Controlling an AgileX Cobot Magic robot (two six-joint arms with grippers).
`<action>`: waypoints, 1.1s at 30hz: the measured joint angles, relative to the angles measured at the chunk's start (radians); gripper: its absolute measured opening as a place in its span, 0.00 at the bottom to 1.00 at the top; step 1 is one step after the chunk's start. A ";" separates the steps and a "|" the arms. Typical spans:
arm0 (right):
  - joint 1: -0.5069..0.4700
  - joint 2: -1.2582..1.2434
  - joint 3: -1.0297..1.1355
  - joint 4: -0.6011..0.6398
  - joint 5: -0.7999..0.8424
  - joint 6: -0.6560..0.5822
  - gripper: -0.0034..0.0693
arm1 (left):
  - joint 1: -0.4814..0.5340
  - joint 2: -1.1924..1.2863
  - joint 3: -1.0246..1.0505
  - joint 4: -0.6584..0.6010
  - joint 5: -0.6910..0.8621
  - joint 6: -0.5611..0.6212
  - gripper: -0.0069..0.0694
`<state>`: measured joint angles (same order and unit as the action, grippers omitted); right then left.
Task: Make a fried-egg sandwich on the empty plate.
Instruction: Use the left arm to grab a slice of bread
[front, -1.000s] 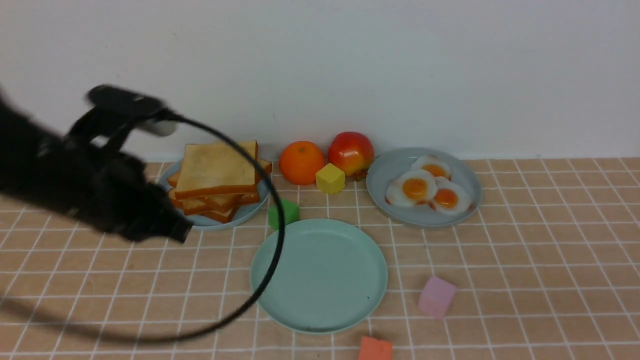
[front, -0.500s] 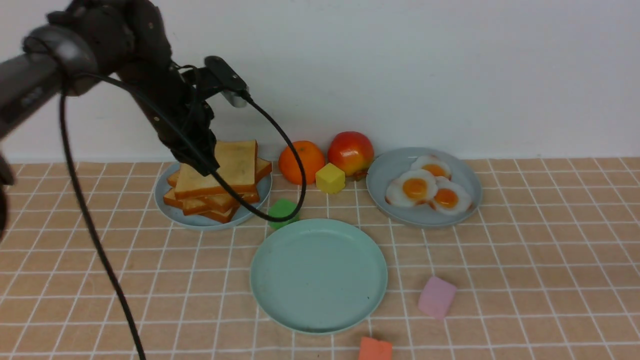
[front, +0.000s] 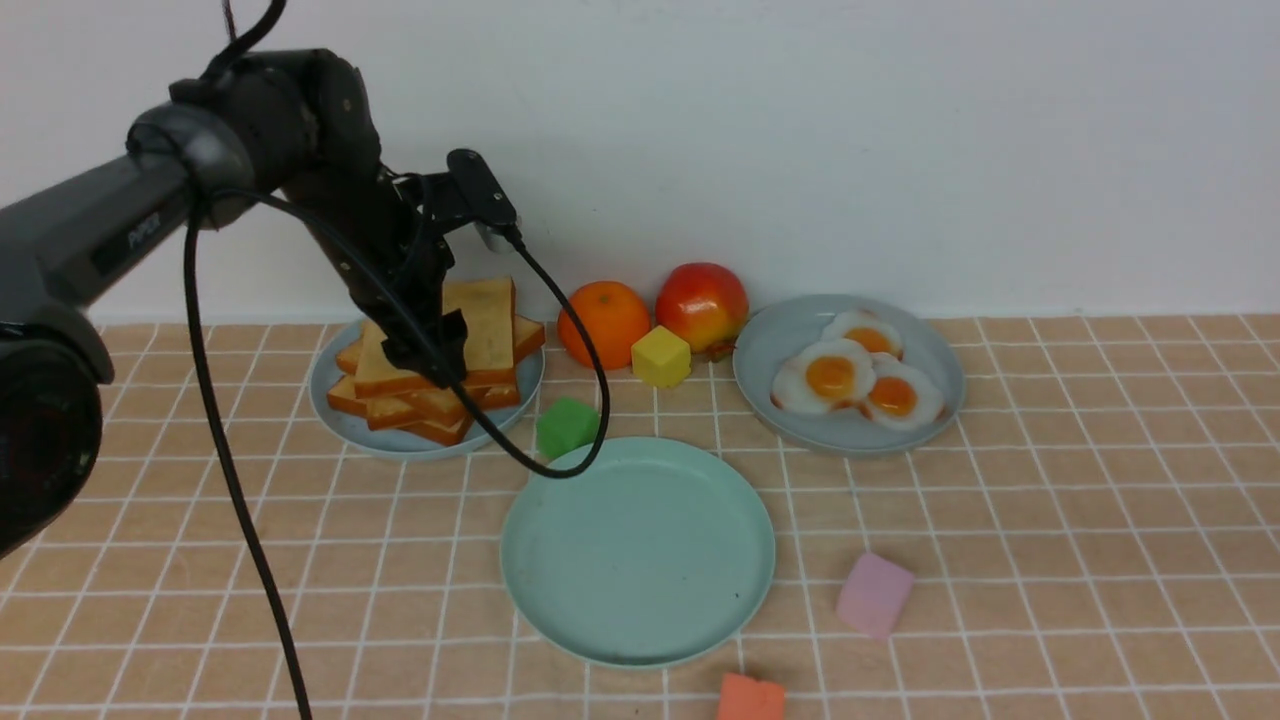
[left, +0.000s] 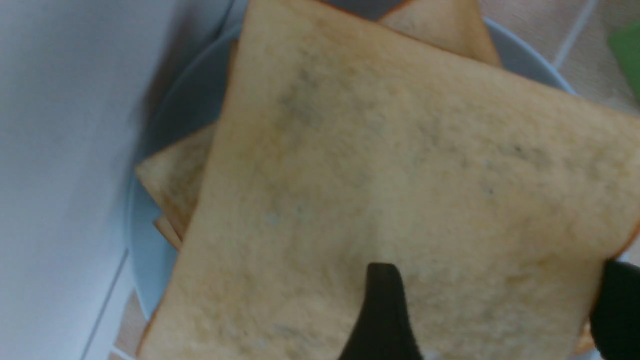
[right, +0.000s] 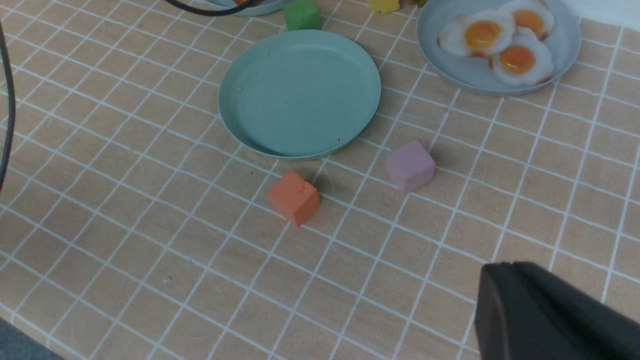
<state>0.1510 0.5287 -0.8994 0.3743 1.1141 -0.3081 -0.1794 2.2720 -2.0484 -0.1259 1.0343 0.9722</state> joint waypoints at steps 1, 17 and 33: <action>0.000 0.000 0.000 0.000 0.000 0.000 0.05 | 0.000 0.000 -0.001 0.000 -0.001 0.001 0.79; 0.000 0.000 0.000 0.000 -0.024 0.000 0.07 | 0.000 0.021 -0.019 -0.016 0.045 0.024 0.51; 0.000 0.000 0.000 0.000 -0.024 0.000 0.08 | 0.000 -0.003 -0.012 -0.048 0.072 0.021 0.72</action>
<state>0.1510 0.5287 -0.8994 0.3743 1.0897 -0.3085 -0.1794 2.2688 -2.0602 -0.1735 1.1063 0.9932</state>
